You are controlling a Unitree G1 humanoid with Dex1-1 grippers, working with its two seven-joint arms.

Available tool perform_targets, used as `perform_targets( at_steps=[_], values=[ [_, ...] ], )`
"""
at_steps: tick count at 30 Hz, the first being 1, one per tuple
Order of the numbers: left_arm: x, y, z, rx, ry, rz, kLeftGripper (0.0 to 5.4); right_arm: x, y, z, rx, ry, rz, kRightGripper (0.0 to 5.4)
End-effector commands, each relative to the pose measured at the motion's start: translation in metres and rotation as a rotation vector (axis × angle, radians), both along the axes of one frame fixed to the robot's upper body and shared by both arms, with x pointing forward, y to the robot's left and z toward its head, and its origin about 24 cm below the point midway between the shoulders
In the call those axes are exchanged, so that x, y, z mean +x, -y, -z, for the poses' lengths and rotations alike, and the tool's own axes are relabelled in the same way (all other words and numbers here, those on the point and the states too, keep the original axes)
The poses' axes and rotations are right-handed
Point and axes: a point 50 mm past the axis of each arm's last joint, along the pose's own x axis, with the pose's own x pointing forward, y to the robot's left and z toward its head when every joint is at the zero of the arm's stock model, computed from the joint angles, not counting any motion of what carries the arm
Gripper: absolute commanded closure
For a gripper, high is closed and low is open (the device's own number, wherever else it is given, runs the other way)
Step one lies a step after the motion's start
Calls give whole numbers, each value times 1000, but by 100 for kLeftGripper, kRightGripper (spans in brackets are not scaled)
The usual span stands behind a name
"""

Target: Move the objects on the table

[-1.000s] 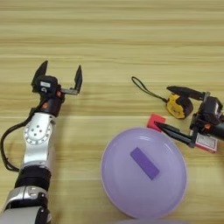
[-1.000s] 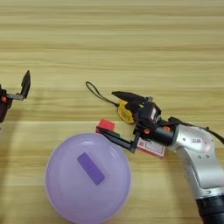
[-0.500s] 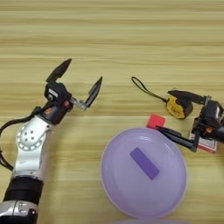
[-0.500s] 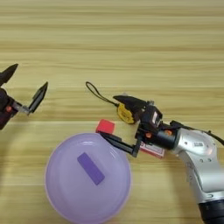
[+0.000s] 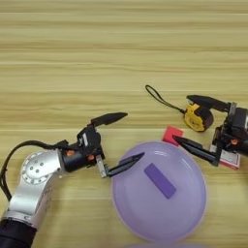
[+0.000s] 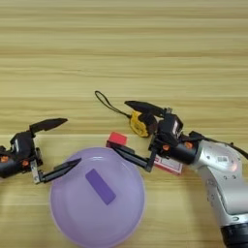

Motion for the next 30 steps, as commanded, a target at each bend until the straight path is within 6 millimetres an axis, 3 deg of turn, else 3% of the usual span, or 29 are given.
perform_targets(
  at_steps=[1,11,30],
  values=[
    [-2,1,-3,67,-13,100,0,-1,-2,-3,11,1,-8,2],
    [-4,7,-5,198,-107,308,0,2,-6,-8,28,14,8,2],
    [16,41,-20,440,-180,468,0,5,-13,-13,59,26,24,2]
  ],
)
